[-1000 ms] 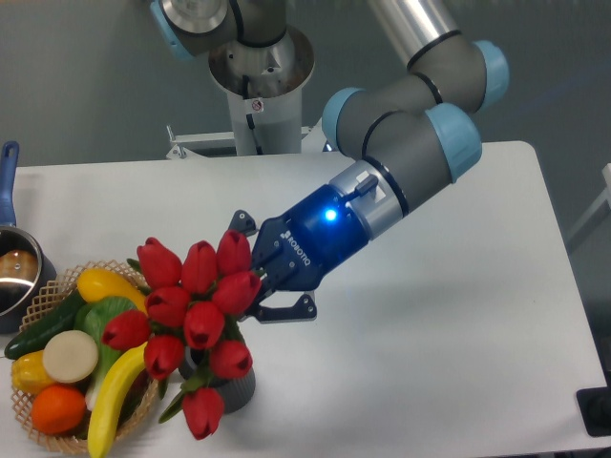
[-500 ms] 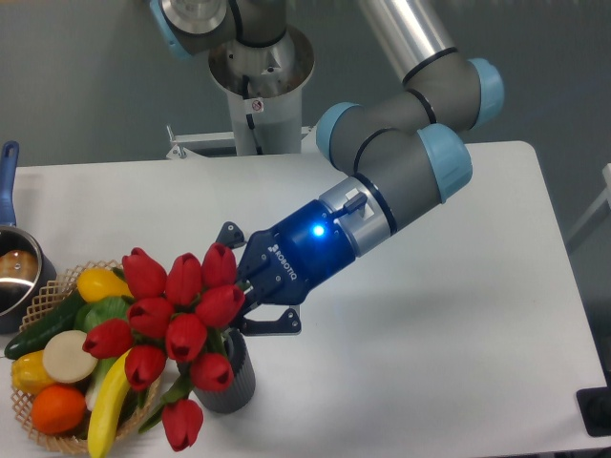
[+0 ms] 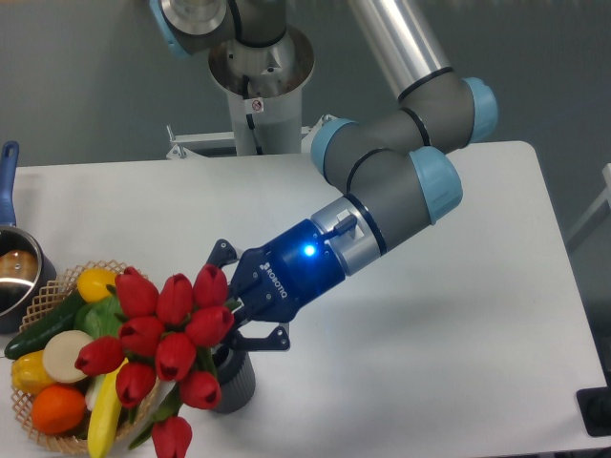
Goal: Insert the flowers into the vase
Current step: 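Lower the tulip stems down into the grey vase opening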
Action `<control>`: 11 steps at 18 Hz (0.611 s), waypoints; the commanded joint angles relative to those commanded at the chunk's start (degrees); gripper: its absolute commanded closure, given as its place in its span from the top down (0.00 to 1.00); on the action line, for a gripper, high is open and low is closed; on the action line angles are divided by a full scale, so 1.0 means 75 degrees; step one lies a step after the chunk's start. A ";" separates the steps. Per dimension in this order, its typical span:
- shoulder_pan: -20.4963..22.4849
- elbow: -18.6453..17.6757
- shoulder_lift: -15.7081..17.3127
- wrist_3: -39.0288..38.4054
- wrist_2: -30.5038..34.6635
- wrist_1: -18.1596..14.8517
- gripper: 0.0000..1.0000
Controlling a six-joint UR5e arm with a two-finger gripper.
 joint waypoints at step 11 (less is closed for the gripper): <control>0.0082 -0.1580 0.0105 0.1532 0.0035 0.0000 0.15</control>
